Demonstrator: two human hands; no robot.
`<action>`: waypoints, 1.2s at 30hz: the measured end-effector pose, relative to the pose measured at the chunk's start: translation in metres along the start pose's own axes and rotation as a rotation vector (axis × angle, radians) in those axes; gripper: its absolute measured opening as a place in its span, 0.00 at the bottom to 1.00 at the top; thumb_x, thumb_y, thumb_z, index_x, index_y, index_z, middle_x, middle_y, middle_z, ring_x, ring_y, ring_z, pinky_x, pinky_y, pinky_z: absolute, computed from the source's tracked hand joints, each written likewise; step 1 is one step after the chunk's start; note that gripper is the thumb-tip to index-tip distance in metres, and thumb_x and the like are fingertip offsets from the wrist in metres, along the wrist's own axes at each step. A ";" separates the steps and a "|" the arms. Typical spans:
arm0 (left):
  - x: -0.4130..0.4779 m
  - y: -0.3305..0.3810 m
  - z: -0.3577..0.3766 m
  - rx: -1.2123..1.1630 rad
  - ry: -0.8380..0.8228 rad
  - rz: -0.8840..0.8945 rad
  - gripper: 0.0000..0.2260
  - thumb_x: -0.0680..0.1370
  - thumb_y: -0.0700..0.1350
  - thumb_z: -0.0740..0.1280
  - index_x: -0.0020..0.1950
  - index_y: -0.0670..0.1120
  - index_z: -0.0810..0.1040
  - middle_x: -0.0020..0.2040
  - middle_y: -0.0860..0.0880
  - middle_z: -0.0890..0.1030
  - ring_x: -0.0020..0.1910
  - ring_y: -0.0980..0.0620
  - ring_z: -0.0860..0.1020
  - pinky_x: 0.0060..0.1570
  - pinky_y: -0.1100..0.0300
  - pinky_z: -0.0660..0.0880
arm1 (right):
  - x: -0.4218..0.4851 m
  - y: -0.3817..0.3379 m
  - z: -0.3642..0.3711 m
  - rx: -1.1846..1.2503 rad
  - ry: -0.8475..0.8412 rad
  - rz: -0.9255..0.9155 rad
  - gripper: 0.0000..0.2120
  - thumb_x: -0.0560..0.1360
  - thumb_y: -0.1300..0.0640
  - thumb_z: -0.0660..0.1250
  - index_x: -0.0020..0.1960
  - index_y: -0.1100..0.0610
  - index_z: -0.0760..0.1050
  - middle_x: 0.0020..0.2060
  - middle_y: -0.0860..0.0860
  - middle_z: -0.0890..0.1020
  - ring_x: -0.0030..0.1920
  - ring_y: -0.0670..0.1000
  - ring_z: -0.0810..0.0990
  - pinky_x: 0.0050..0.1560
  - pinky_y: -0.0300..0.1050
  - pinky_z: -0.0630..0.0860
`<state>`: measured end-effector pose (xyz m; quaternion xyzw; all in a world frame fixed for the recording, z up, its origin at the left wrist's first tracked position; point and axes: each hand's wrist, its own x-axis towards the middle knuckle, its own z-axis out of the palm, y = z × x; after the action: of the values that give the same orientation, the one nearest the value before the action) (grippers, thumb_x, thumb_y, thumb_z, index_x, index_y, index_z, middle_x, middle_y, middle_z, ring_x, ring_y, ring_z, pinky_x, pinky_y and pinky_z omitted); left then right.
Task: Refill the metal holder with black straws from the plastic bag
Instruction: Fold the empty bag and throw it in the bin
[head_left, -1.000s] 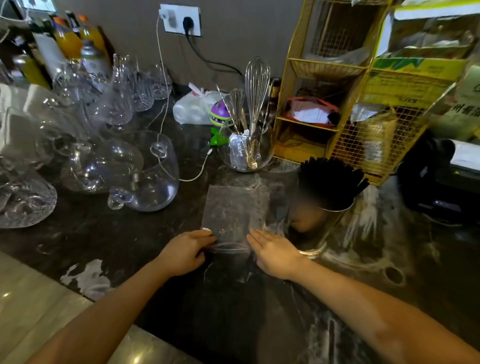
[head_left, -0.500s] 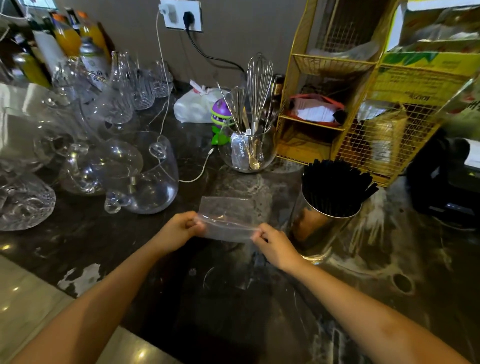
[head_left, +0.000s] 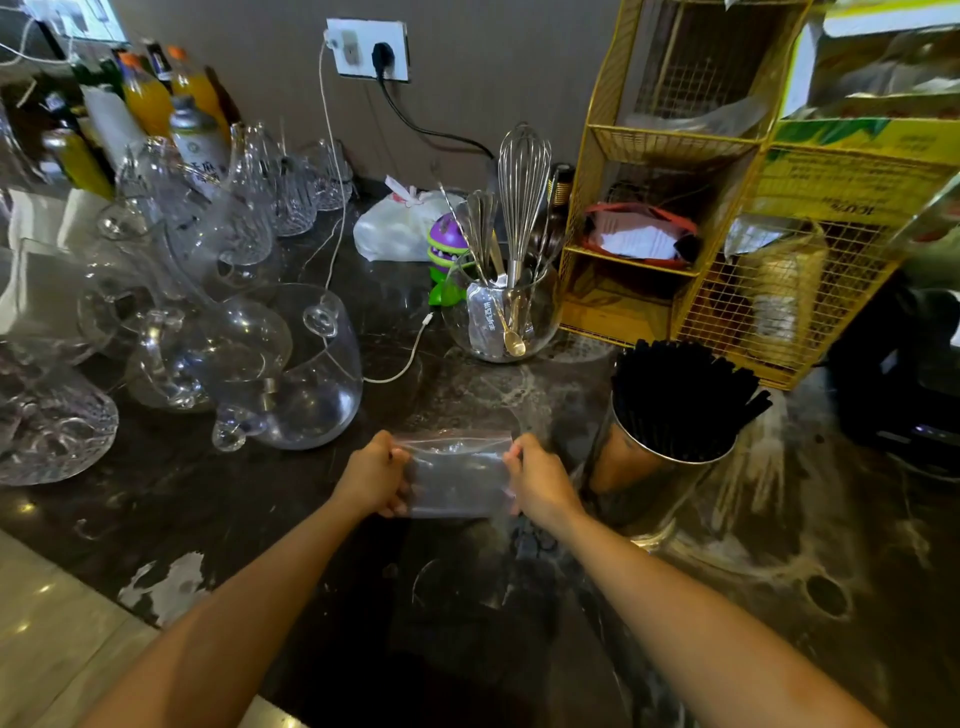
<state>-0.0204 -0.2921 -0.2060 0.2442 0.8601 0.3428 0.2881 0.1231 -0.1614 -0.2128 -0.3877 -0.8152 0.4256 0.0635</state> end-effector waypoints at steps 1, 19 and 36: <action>0.002 -0.001 0.000 0.004 0.019 -0.008 0.06 0.78 0.42 0.54 0.49 0.41 0.67 0.36 0.41 0.78 0.27 0.46 0.78 0.24 0.59 0.75 | 0.004 -0.001 0.002 -0.036 0.012 0.010 0.05 0.77 0.54 0.56 0.46 0.55 0.67 0.45 0.61 0.81 0.45 0.61 0.81 0.44 0.55 0.80; 0.012 -0.011 0.010 0.753 -0.059 0.689 0.17 0.70 0.46 0.64 0.58 0.46 0.76 0.60 0.43 0.78 0.58 0.43 0.76 0.56 0.50 0.75 | 0.003 -0.006 0.007 -0.701 -0.158 -0.502 0.13 0.73 0.59 0.60 0.57 0.58 0.74 0.58 0.55 0.75 0.62 0.55 0.70 0.64 0.49 0.63; -0.004 0.020 -0.004 1.049 -0.238 0.652 0.19 0.76 0.43 0.58 0.67 0.46 0.63 0.59 0.41 0.77 0.53 0.42 0.77 0.51 0.51 0.73 | -0.007 0.007 0.020 -0.925 0.010 -0.693 0.27 0.55 0.52 0.76 0.51 0.55 0.71 0.32 0.52 0.83 0.32 0.50 0.82 0.36 0.41 0.78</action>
<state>-0.0160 -0.2836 -0.1882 0.6394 0.7571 -0.0841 0.1044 0.1229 -0.1765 -0.2287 -0.0875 -0.9956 -0.0224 0.0268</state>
